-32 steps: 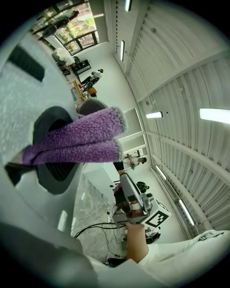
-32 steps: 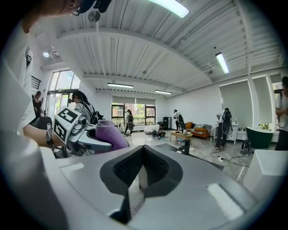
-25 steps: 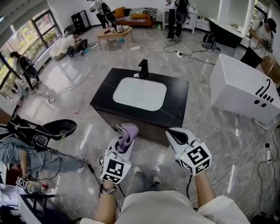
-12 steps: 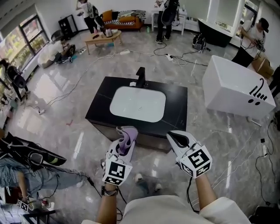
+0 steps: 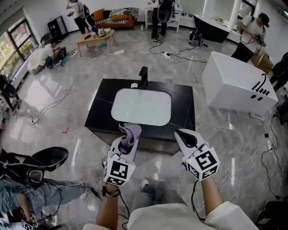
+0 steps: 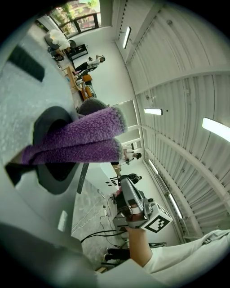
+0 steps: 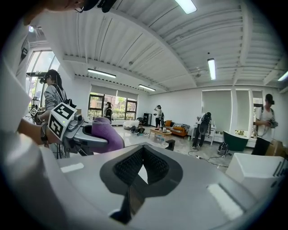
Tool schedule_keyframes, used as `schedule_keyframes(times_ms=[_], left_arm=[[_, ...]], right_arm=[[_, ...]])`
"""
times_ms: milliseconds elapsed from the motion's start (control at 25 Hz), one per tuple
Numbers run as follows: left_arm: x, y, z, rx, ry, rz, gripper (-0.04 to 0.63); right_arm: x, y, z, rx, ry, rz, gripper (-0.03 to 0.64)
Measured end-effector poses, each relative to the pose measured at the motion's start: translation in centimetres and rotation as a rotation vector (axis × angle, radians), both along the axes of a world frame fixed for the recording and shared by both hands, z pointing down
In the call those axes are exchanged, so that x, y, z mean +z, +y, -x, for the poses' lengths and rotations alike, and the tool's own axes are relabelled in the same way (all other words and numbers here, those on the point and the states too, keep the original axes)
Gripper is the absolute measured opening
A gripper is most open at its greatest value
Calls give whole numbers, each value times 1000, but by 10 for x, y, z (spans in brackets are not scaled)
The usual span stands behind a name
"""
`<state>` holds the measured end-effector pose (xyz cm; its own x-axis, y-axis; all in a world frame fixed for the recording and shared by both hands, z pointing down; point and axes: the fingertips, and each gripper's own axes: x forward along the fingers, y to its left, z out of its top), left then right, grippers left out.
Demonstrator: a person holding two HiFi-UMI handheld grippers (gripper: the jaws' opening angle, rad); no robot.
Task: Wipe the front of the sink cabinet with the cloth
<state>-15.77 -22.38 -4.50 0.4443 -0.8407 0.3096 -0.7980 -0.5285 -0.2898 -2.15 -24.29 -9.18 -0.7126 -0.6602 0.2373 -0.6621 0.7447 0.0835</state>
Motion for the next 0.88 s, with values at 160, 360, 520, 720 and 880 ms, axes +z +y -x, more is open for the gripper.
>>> schedule_keyframes(times_ms=[160,360,520,720,880], left_arm=[[6,-5,-3,-23,24,-4,51],[23,-2,-20,-50,4,-35,51],[64,-1,-27,-80,-22,-57,51],[115,2,-38,-64,-9,-58,51],[147,-3,-45,-60,-30,-74,51]], right_arm=[[4,1,-7,-6,21,-10,6],[20,5,-28,-14,45,-55,6],[58,4,-40,-13,61,-67,6],[110,0,-50,13,21,-41,6],[148,-8,-58,22,-3,-29,6]])
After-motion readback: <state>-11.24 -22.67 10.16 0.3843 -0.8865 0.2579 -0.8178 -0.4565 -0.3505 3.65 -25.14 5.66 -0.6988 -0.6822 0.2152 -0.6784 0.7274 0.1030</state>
